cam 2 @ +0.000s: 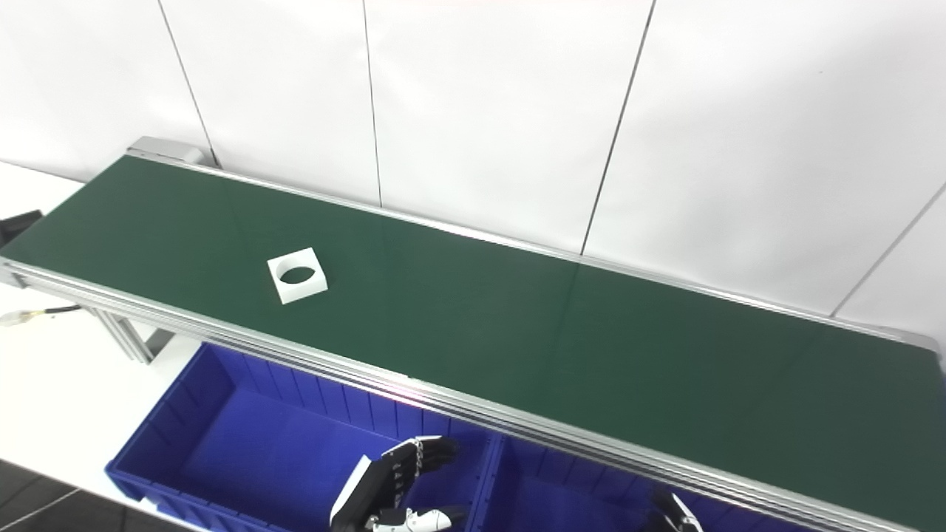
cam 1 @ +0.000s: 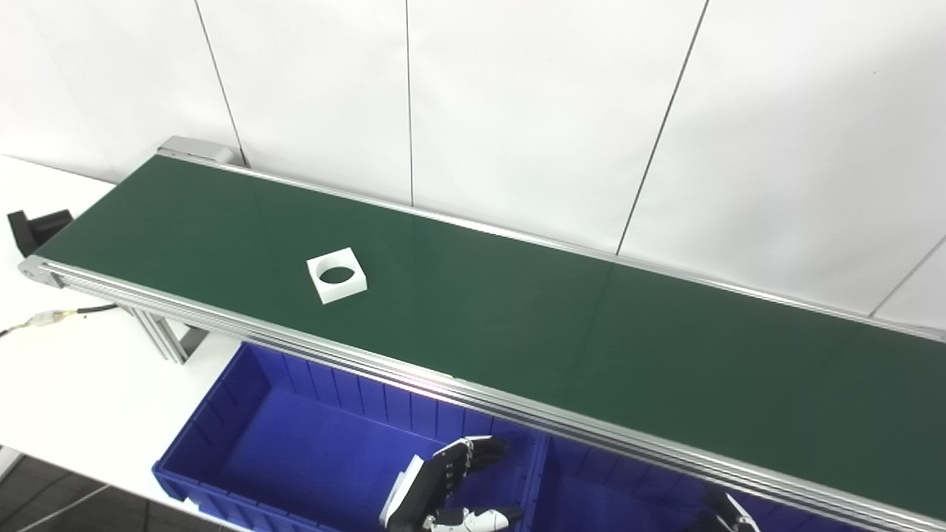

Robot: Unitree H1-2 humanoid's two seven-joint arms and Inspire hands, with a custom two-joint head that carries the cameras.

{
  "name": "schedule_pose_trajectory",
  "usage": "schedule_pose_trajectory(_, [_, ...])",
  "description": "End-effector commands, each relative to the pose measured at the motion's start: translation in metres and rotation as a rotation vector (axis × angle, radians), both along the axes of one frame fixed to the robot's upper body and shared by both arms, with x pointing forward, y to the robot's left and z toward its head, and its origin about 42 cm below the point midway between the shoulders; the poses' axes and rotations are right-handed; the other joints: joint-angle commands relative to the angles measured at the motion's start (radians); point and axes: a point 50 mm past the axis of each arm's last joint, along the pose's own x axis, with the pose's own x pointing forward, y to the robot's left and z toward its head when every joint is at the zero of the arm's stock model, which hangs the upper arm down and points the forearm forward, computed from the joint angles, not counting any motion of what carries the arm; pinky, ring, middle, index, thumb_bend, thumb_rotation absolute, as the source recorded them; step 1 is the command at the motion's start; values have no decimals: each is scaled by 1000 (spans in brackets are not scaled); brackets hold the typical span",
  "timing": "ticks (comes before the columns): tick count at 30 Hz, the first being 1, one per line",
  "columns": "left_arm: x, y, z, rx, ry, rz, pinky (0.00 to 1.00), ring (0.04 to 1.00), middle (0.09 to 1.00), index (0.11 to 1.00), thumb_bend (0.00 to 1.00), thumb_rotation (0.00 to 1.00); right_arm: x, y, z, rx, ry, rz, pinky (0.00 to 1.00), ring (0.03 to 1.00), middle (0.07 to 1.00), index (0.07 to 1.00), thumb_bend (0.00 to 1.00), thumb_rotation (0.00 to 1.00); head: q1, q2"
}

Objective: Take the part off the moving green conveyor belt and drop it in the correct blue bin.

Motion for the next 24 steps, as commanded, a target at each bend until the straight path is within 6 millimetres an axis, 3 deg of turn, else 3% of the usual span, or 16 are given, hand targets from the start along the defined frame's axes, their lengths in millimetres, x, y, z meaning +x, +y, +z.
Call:
schedule_pose_trajectory(1, [7, -1, 10, 4, -75, 5, 857, 793, 772, 723, 600, 0, 4, 1, 10, 26, -72, 8, 714, 806, 844, 831, 532, 0, -1, 2])
schedule_pose_trajectory(24, [1, 12, 7, 8, -60, 34, 844, 782, 760, 721, 590, 0, -7, 1, 8, 8, -69, -4, 671, 768, 808, 794, 584, 0, -101, 20])
